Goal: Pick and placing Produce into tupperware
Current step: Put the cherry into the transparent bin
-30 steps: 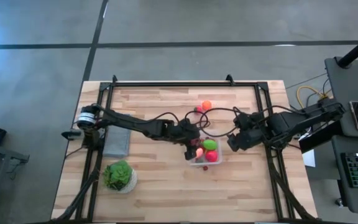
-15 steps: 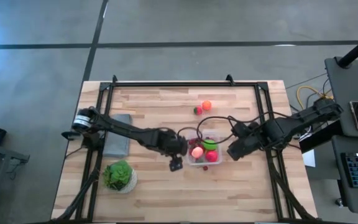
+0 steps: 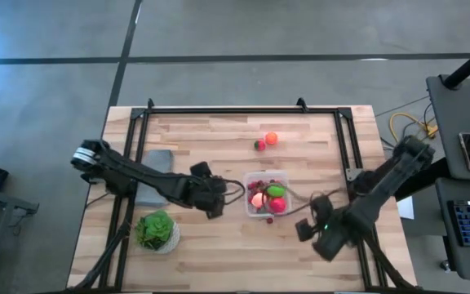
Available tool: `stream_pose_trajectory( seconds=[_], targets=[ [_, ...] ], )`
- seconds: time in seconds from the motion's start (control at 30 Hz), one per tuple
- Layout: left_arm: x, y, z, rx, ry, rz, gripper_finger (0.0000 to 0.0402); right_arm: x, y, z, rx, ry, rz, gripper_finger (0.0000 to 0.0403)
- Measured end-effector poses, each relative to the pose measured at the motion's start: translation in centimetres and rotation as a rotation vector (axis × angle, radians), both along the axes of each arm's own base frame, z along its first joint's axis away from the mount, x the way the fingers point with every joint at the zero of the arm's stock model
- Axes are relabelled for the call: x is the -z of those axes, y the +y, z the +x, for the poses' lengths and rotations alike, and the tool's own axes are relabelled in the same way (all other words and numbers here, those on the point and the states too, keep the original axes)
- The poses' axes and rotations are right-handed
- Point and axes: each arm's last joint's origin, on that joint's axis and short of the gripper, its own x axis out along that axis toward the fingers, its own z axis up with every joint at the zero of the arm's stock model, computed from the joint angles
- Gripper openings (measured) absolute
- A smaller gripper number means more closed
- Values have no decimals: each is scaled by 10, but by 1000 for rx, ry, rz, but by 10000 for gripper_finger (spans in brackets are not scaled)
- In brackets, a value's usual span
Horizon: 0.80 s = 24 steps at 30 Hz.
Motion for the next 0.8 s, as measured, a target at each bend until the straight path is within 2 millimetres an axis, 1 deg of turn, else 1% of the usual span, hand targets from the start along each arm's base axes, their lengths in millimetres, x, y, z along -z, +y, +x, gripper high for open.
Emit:
stream_pose_trajectory(
  seconds=[0.07,0.17,0.23,0.37,0.47,0.6,0.67,0.8],
  targets=[
    [0,6,-13,-14,-1,19,283,8,15,9,62,17,1,329],
    [1,13,-34,-15,-6,21,283,20,30,27,127,44,-5,329],
    [3,16,-49,-15,-8,13,283,26,38,43,137,62,-8,329],
    [9,23,-79,-43,-55,-29,283,35,46,74,111,114,6,328],
    [16,29,-99,-54,-89,-52,283,41,47,97,113,126,-4,328],
    [21,35,-120,-45,-123,-84,283,51,41,124,132,150,-24,328],
    [21,37,-127,-40,-144,-101,283,56,36,135,143,161,-25,327],
    [19,41,-137,-37,-179,-114,283,64,25,151,147,179,-31,326]
  ],
)
